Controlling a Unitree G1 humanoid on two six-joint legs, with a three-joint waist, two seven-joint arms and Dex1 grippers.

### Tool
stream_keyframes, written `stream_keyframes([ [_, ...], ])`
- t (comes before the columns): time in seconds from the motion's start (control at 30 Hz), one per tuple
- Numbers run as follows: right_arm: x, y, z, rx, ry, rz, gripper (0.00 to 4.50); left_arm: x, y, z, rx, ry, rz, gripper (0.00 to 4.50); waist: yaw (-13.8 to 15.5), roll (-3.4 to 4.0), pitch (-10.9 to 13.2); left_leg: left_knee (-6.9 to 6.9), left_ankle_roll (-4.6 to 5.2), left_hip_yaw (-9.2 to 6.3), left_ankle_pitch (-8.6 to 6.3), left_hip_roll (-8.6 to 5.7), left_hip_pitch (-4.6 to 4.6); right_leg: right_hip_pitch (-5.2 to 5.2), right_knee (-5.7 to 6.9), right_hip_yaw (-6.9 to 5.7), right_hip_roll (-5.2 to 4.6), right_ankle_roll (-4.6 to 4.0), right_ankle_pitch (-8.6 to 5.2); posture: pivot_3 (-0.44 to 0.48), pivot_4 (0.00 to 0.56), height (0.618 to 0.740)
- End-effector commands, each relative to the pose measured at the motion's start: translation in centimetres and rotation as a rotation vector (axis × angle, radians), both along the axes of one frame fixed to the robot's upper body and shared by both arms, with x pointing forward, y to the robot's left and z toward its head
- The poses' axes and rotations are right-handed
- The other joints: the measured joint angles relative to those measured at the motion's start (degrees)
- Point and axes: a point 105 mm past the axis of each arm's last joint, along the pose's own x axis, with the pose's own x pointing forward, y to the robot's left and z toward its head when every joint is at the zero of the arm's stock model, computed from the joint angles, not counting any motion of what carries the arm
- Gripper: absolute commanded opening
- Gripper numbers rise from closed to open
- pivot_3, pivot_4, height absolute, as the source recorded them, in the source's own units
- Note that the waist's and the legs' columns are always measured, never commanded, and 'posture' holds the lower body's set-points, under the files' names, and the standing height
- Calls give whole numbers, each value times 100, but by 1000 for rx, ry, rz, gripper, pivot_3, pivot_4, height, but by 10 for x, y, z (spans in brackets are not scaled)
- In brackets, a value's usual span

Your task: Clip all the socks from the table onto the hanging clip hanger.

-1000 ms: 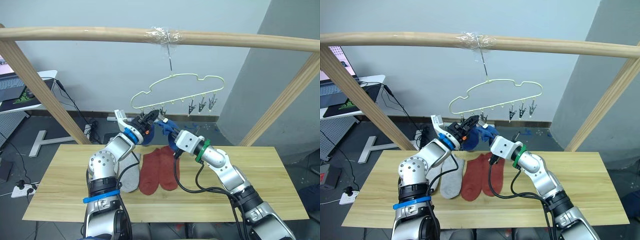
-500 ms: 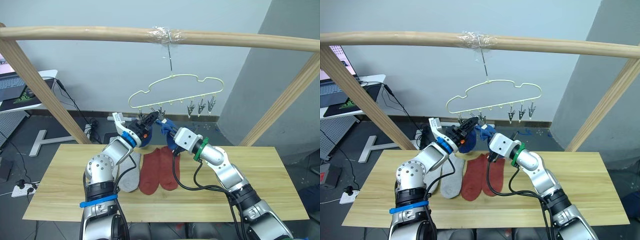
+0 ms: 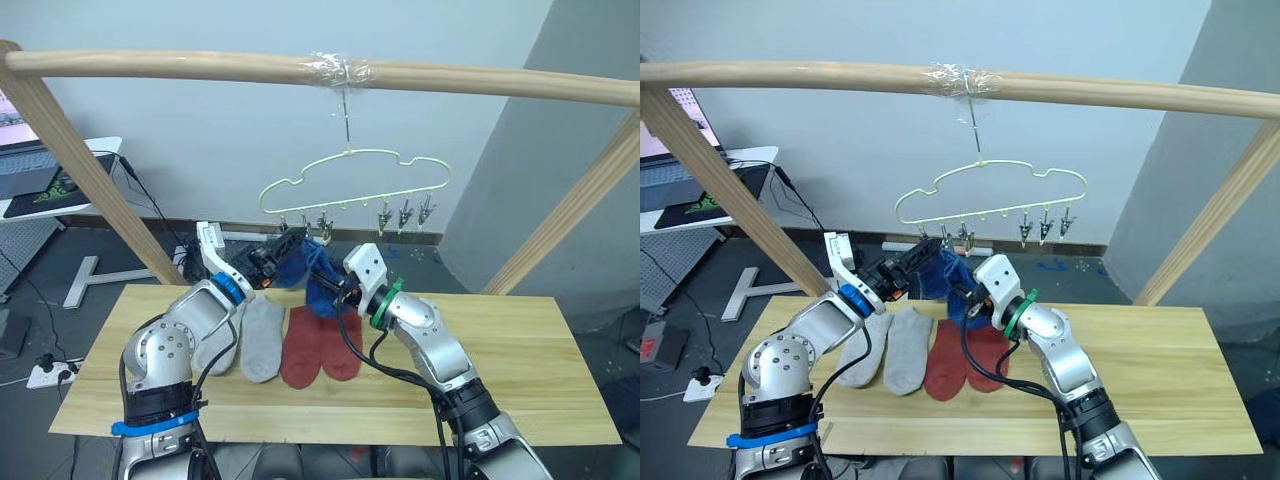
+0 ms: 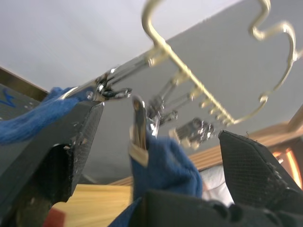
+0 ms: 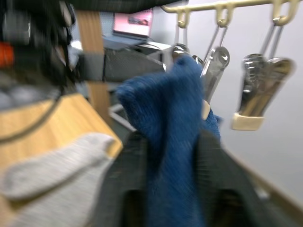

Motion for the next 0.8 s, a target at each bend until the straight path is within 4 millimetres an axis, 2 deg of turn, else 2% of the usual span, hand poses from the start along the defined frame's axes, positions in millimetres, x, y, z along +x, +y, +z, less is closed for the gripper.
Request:
stream_keyframes([
  [0.03, -2, -6, 9, 30, 10, 9, 2927, -6, -10, 16, 114, -164, -30, 4500, 19, 0, 0, 0, 0, 0, 0, 0, 0, -1, 0, -1, 0, 0, 0, 133, 95, 740],
  [0.17, -4, -21, -1, -26, 20, -8, 4373, -14, -19, 8, 238, -224, -64, 4500, 26, 1, 0, -2, 0, 4, -1, 0, -2, -2, -4, 2, 0, -3, -3, 132, 98, 740],
  [0.2, -5, -29, -4, -41, 23, -24, 4444, -17, -24, 6, 270, -254, -71, 4500, 26, 1, 1, -3, 0, 5, -1, 0, -3, -2, -5, 2, 0, -4, -3, 132, 98, 740],
  [0.3, -8, -60, -8, -108, -4, -89, 4444, -19, -38, 4, 334, -331, -68, 4500, 23, 5, 3, -3, 0, 4, -1, 1, -10, -14, -2, 1, 0, -4, -4, 121, 100, 740],
  [0.4, -13, -78, 3, -134, -52, -113, 4444, -18, -55, 3, 388, -427, -68, 4500, 36, 5, 4, 1, 0, 7, -1, -3, -25, -20, -8, 5, -2, -4, -4, 110, 101, 740],
  [0.47, -14, -83, 6, -147, -72, -120, 4444, -17, -61, 3, 409, -471, -69, 4500, 24, 5, 3, 3, 0, 11, -1, -6, -24, -20, -8, 9, -5, -4, -3, 104, 101, 740],
  [0.63, -23, -94, 33, -118, -128, -122, 4500, -3, -76, -7, 464, -509, -22, 3416, 8, 6, 4, 2, 3, 10, -1, -5, -17, -19, -1, 10, 0, -4, -3, 85, 102, 740],
  [0.8, -38, -96, 58, -73, -150, -59, 4500, 6, -72, -12, 472, -501, 74, 3416, 9, 6, 4, 3, 3, 9, -2, -7, -21, -18, -5, 13, -1, -4, -3, 70, 101, 740],
])
